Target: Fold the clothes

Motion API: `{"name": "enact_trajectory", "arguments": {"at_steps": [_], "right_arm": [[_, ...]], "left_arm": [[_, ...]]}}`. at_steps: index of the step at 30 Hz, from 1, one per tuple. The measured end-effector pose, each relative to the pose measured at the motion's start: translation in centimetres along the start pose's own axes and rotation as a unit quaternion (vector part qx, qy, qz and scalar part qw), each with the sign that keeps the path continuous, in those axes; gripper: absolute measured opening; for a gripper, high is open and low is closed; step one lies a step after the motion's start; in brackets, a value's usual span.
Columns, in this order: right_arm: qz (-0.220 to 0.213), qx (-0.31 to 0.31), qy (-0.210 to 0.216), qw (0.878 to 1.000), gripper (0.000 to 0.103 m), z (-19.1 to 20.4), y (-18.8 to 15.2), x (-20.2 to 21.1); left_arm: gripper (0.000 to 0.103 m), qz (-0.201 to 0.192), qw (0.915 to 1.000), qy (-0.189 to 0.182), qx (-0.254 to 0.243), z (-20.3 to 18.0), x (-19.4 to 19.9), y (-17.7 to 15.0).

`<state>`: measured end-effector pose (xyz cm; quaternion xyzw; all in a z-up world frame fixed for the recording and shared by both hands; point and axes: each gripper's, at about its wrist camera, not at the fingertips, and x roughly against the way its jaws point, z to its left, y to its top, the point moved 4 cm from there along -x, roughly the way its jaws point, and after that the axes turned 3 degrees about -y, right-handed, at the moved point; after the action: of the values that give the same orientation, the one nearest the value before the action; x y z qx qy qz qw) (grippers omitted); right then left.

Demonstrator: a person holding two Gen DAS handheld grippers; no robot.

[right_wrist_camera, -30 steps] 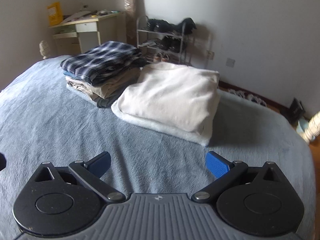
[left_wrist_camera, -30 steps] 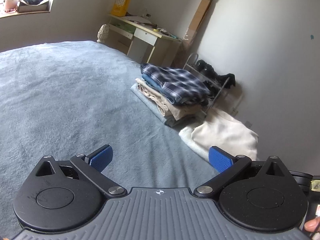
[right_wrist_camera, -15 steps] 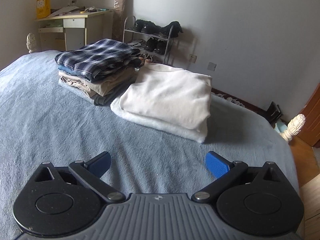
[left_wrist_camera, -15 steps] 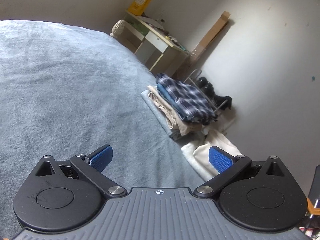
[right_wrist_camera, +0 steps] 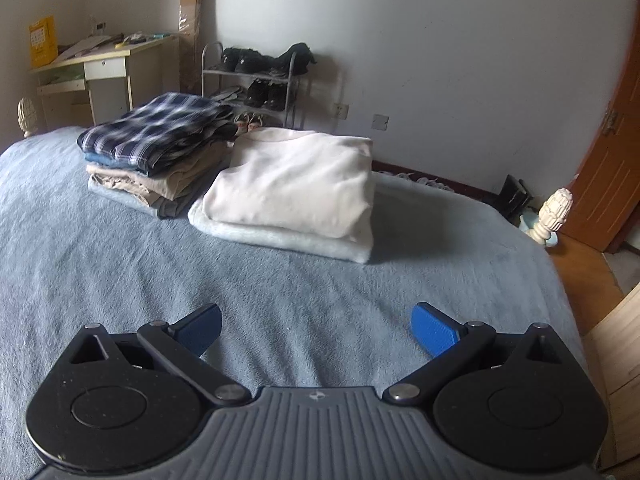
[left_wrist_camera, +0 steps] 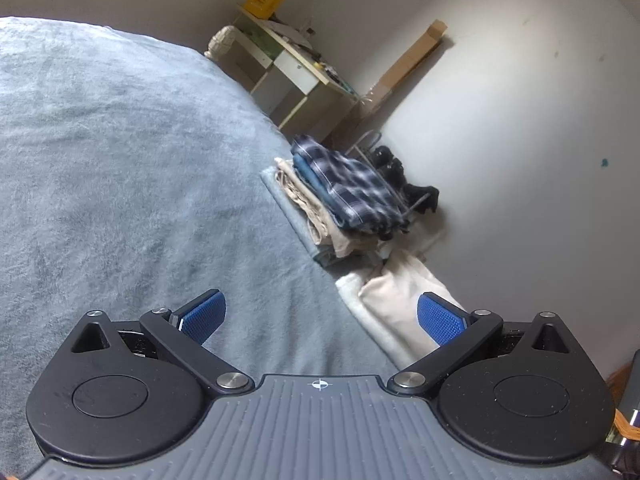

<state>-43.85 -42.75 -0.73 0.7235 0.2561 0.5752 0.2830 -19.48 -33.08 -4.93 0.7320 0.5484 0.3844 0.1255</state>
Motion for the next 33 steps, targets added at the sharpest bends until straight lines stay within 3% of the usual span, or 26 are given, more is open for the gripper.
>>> {"name": "enact_trajectory", "arguments": {"at_steps": [5,9,14,23,28,33], "right_arm": [[-0.013,0.005,0.007,1.0,0.103,-1.2,-0.9,0.2],[-0.038,0.028,0.007,0.999,0.103,-2.3,-1.2,0.2],[-0.043,0.011,0.031,0.999,0.103,-4.9,-1.1,-0.6],[-0.048,0.022,0.085,0.995,0.103,-9.6,-2.2,-1.3],[-0.032,-0.023,0.112,0.993,0.103,-12.4,-2.5,-1.8],[-0.031,-0.046,0.126,0.991,0.103,-14.0,-2.4,-1.6]], "left_arm": [[0.103,0.024,0.9997,0.006,-0.003,-1.2,-1.1,-1.3],[0.103,0.035,0.998,0.03,-0.043,-2.8,-1.4,-2.5],[0.103,0.045,0.994,0.066,-0.075,-4.8,-1.2,-4.0],[0.103,0.025,0.9832,0.106,-0.146,-9.8,1.9,-5.8],[0.103,0.022,0.9758,0.14,-0.166,-10.7,3.9,-6.4],[0.103,0.005,0.9711,0.147,-0.188,-11.5,5.7,-6.5]]}}
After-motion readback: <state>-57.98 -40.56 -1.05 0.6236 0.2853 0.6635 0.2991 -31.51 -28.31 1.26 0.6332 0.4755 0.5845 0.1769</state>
